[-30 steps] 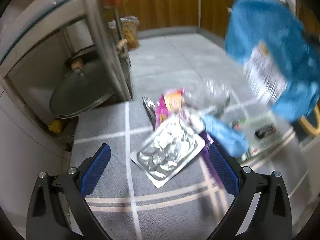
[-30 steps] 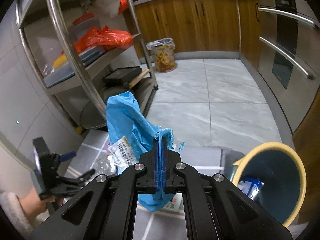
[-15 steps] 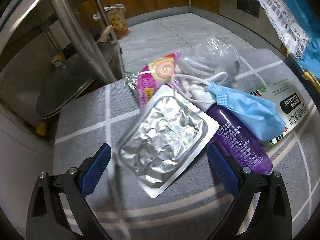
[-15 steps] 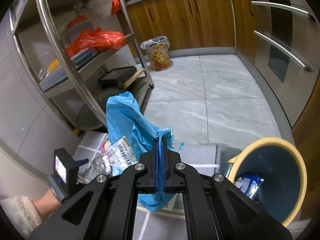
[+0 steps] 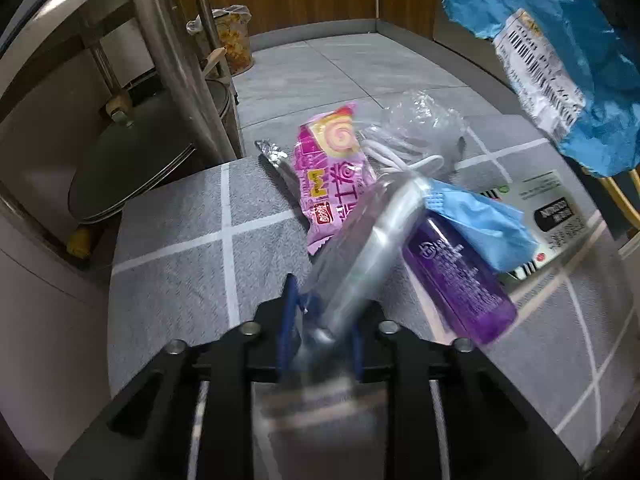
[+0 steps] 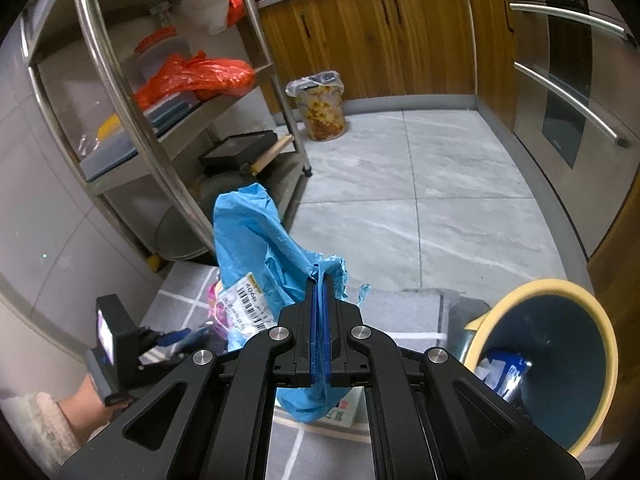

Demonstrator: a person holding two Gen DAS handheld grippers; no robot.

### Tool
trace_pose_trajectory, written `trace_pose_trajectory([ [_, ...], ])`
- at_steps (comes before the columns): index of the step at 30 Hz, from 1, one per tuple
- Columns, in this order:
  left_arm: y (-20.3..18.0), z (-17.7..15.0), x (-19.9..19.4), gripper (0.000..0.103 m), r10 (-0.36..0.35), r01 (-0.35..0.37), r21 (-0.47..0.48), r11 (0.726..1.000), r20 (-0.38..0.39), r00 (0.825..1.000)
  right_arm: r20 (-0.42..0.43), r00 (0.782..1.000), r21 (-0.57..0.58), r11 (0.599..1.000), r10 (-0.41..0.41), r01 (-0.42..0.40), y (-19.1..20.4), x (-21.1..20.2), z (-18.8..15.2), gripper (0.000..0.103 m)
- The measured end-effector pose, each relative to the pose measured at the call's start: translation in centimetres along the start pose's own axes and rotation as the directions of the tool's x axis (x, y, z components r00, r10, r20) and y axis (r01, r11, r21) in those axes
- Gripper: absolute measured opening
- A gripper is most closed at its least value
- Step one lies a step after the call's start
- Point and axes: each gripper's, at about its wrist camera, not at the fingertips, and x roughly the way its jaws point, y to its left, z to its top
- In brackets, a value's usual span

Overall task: Collect trash
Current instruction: 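Grasp the foil blister pack with the left tool while the right tool holds the bag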

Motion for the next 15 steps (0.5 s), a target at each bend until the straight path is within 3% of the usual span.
trace_pose_trajectory([
  [2, -0.1, -0.4, -0.9, 0.010, -0.004, 0.004, 0.011, 1.000, 0.002, 1.000, 0.005, 1.000, -0.005, 1.000, -0.001, 0.001, 0.1, -0.1, 0.1, 0.003],
  [8, -0.6, -0.8, -3.9, 0.010, -0.006, 0.005, 0.008, 1.000, 0.036, 0.999, 0.022, 1.000, 0.007, 1.000, 0.001, -0.001, 0.1, -0.8, 0.2, 0.003],
  [15, -2.8, 0.3, -8.4, 0.010, -0.023, 0.020, 0.023, 1.000, 0.138, 0.990, 0.056, 0.998, 0.014, 1.000, 0.003, -0.004, 0.1, -2.5, 0.2, 0.003],
])
